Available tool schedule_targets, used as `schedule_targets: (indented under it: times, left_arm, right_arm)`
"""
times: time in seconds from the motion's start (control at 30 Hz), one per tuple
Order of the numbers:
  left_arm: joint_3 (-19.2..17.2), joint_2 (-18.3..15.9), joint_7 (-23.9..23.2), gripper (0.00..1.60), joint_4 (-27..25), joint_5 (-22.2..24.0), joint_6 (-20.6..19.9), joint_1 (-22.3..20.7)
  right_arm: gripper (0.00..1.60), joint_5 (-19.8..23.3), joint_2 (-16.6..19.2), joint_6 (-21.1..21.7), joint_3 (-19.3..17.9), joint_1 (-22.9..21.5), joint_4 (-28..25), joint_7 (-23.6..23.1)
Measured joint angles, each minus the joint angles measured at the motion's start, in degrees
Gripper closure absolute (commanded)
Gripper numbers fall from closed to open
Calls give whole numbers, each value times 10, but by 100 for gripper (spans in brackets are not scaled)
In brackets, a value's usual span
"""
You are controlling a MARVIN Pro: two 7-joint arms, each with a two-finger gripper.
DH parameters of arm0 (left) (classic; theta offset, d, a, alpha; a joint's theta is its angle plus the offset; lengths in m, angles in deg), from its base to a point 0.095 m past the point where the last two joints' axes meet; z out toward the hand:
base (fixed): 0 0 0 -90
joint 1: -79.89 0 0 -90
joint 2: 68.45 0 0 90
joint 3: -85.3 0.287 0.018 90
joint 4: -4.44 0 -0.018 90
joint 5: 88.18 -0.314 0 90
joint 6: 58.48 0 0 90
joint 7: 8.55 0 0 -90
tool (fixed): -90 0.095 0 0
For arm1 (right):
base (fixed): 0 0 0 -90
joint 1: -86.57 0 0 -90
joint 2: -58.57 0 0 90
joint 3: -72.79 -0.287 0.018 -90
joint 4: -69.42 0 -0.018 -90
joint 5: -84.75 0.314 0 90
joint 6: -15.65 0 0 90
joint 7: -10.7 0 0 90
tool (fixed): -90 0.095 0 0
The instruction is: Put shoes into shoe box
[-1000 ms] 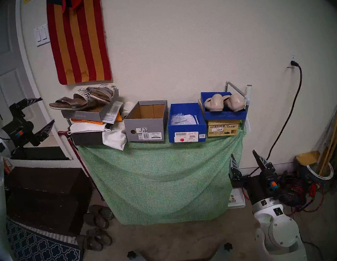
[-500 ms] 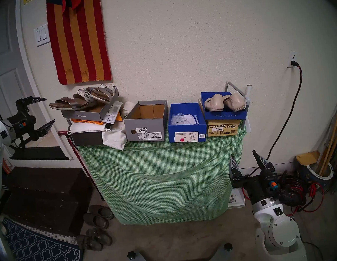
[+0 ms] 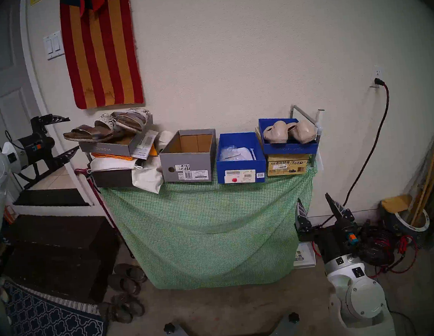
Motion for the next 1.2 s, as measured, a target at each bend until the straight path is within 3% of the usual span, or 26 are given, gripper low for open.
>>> schedule_targets:
  times: [0.57,0.6,0.63,0.67,0.7,0.73,0.77,0.8,0.83,0.87,1.07,1.2]
  left_arm:
    - [97,-9,6,0,89,31,-9,-110]
    - [103,-10,1,17,95,32,-7,-116]
    - [113,-11,-10,67,104,33,-3,-125]
    - [117,-12,-14,83,107,33,-1,-129]
    - [124,-13,-23,82,114,34,3,-135]
    - [133,-14,-36,70,123,35,9,-145]
    - [136,-14,-42,91,126,36,11,-148]
    - [141,-15,-53,102,130,37,15,-154]
    - [145,-16,-61,143,134,38,19,-158]
    - [150,-17,-72,160,139,38,23,-165]
    - [169,-18,-115,160,165,39,48,-202]
    - [163,-9,-125,160,177,54,51,-225]
  right_arm:
    - [0,0,0,0,0,0,0,0]
    - [0,0,0,0,0,0,0,0]
    - [0,0,0,0,0,0,0,0]
    - [0,0,0,0,0,0,0,0]
    - [0,0,0,0,0,0,0,0]
    - [0,0,0,0,0,0,0,0]
    - [0,0,0,0,0,0,0,0]
    - [0,0,0,0,0,0,0,0]
    - [0,0,0,0,0,0,0,0]
    - [0,0,0,0,0,0,0,0]
    - [0,0,0,0,0,0,0,0]
    - [0,0,0,0,0,0,0,0]
